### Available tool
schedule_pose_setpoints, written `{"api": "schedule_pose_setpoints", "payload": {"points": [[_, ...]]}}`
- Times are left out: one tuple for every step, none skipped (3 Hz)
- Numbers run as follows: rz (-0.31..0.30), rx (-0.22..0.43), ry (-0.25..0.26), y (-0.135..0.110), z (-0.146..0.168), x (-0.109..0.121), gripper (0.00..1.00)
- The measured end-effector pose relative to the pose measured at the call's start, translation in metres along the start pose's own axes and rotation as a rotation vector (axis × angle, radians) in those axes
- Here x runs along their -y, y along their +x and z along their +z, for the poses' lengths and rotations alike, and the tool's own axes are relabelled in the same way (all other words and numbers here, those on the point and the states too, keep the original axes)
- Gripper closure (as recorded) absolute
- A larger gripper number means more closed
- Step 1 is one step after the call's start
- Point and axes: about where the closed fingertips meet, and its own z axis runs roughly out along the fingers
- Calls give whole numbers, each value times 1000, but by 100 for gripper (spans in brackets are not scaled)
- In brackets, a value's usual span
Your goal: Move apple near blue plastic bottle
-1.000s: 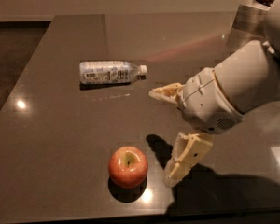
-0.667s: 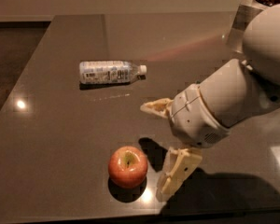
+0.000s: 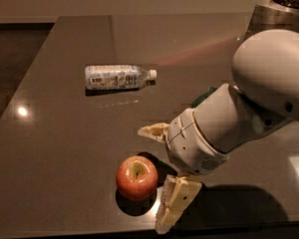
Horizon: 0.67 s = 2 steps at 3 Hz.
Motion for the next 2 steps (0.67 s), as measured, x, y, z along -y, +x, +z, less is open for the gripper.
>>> {"api": "schedule_pose_setpoints", "payload": {"points": [[-1, 4, -18, -6, 13, -6, 21], [0, 12, -26, -10, 18, -8, 44]]}}
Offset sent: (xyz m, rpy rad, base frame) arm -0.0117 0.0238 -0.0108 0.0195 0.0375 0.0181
